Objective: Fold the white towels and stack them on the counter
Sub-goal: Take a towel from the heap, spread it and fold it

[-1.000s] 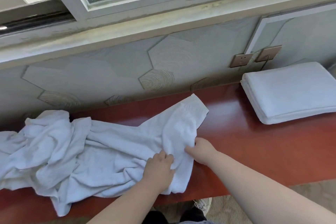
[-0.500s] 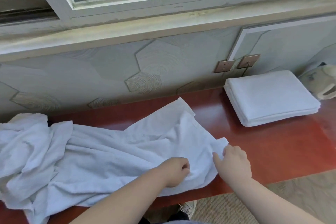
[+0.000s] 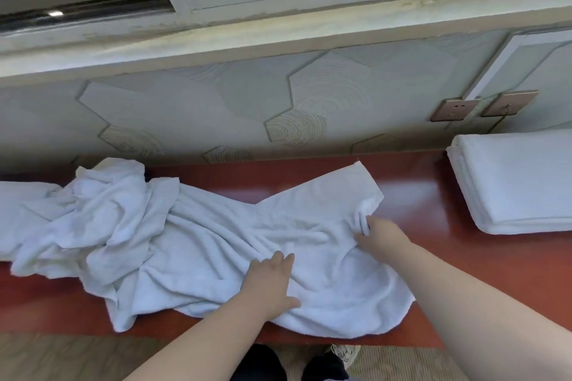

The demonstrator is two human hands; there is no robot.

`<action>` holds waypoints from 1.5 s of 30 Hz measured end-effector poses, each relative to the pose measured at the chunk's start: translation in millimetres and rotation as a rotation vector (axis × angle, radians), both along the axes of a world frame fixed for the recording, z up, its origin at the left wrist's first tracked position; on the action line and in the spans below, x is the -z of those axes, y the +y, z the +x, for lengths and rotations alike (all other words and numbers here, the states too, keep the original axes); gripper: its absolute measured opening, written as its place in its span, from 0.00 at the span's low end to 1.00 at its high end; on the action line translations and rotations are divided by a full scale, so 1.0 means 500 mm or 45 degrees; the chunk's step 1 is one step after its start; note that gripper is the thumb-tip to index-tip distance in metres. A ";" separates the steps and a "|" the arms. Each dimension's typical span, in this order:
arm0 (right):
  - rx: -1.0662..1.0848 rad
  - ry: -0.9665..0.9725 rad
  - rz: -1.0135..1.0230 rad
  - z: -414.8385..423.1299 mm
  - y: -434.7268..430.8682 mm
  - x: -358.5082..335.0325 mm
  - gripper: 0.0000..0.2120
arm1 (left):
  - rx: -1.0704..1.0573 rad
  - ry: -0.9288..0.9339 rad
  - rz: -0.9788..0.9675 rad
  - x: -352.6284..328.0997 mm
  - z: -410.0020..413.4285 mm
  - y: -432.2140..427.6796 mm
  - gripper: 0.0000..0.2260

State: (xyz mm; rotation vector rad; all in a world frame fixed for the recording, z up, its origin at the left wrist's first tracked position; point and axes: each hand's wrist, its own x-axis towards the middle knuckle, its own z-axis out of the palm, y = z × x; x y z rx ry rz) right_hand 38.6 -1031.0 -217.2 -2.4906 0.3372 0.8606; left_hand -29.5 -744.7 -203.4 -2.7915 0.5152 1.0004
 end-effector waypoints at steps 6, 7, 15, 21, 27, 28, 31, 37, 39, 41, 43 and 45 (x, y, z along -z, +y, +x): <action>0.135 0.137 -0.329 -0.117 -0.092 -0.015 0.11 | 0.367 0.086 -0.025 0.013 -0.018 -0.059 0.19; 0.121 0.255 -0.387 -0.125 -0.102 -0.019 0.12 | 0.369 0.135 -0.062 0.011 -0.017 -0.066 0.17; 0.118 -0.190 -0.465 0.014 -0.067 -0.061 0.31 | -0.031 0.208 -0.356 -0.005 -0.010 -0.061 0.10; -0.034 -0.117 -0.406 0.088 -0.038 0.017 0.16 | -0.416 0.058 -0.379 -0.021 -0.025 0.030 0.13; 0.100 -0.160 -0.623 0.084 -0.058 0.023 0.14 | -0.679 -0.090 -0.297 -0.054 -0.028 0.167 0.13; 0.141 -0.185 -0.635 0.084 -0.063 0.018 0.16 | -0.712 -0.139 -0.297 -0.057 -0.023 0.186 0.13; 0.043 -0.344 -0.642 0.078 -0.024 0.000 0.10 | -0.756 -0.388 -0.267 -0.060 0.004 0.242 0.15; -0.476 -0.403 -0.389 0.027 0.215 -0.042 0.14 | -0.842 -0.780 -0.122 -0.084 0.056 0.395 0.19; -0.602 -0.358 -0.260 0.012 0.323 -0.058 0.12 | -0.719 -0.728 -0.066 -0.088 0.081 0.458 0.19; -0.638 -0.351 -0.156 0.011 0.436 -0.076 0.10 | -0.562 -0.657 0.000 -0.087 0.105 0.520 0.23; -0.645 -0.345 -0.081 0.023 0.547 -0.088 0.11 | -0.433 -0.601 0.073 -0.084 0.119 0.577 0.30; -0.669 -0.311 -0.029 0.042 0.653 -0.093 0.13 | -0.327 -0.577 0.165 -0.080 0.130 0.628 0.35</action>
